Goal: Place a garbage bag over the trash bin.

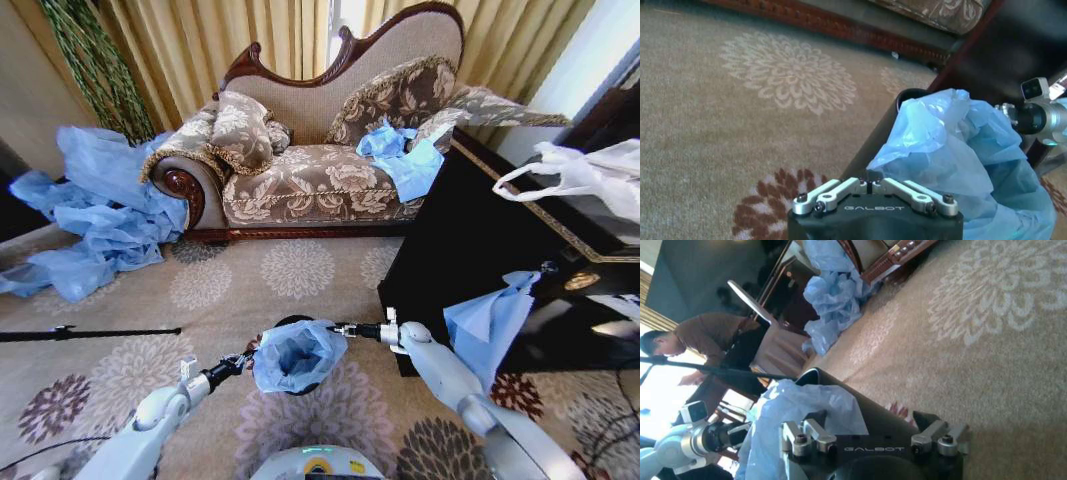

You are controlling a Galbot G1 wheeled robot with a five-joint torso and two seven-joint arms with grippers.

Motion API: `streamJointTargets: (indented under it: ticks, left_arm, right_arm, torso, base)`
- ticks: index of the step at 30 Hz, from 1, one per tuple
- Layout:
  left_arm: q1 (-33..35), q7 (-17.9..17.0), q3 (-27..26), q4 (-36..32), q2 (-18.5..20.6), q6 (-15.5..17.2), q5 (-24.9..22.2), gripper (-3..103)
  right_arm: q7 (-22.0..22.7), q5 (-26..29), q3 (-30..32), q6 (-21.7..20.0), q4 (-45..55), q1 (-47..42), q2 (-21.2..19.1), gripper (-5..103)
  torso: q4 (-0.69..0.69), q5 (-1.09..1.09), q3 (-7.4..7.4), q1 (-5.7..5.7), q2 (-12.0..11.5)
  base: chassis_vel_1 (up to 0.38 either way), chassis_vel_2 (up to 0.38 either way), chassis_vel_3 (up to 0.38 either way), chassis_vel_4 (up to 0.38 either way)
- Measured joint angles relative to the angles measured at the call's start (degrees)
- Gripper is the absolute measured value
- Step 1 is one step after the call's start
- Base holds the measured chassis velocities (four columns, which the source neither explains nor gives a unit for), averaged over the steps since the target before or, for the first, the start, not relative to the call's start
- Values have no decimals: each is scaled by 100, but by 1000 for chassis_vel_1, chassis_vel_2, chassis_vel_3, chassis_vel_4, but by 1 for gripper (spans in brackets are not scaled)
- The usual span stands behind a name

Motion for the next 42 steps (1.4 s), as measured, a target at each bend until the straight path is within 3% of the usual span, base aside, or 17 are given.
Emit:
streamJointTargets:
  ticks: [1,3,9,11,13,15,21,29,33,35,42]
  left_arm:
    - [-9,-1,0,7,0,-6,0,0]
    - [-16,-2,0,9,-1,-9,0,0]
    - [-32,-13,0,32,-6,-20,0,0]
    - [-33,-14,0,34,-8,-23,1,0]
    - [-38,-16,2,47,-13,-40,0,0]
    - [-41,-16,3,48,-13,-42,0,0]
    - [-88,-21,12,92,-13,-63,0,0]
    - [-100,-43,21,95,-38,-65,0,0]
    - [-112,-126,23,68,-67,-64,-25,0]
    - [-142,-170,14,59,-94,-63,-46,0]
    - [-273,-477,-2,51,-176,-49,-183,0]
  right_arm:
    - [9,23,-13,-2,40,-23,-4,73]
    - [10,27,-18,-2,58,-33,-6,73]
    - [33,64,-57,7,169,-109,-36,46]
    - [34,66,-59,10,172,-112,-38,46]
    - [40,79,-64,19,203,-125,-53,30]
    - [51,92,-66,21,219,-129,-57,30]
    - [143,146,-69,46,301,-159,-69,3]
    - [285,208,-33,104,440,-229,-112,0]
    - [729,536,-5,156,757,-368,-180,0]
    - [1166,774,-9,229,967,-456,-220,0]
    - [1553,810,-53,407,1076,-489,-184,0]
  torso:
    - [0,0,0,0,0]
    - [0,0,0,0,0]
    - [0,0,0,0,0]
    - [0,0,0,0,0]
    - [0,0,0,0,0]
    - [0,0,0,0,0]
    - [0,0,0,0,0]
    - [0,0,0,0,0]
    - [0,0,0,0,0]
    - [0,0,0,0,0]
    - [0,0,0,0,0]
  base:
    - [0,0,0,0]
    - [0,0,0,0]
    - [0,0,0,0]
    - [0,0,0,0]
    - [0,0,0,0]
    - [0,0,0,0]
    - [0,0,0,0]
    - [0,0,0,0]
    - [0,0,0,0]
    - [0,0,0,0]
    - [0,0,0,0]
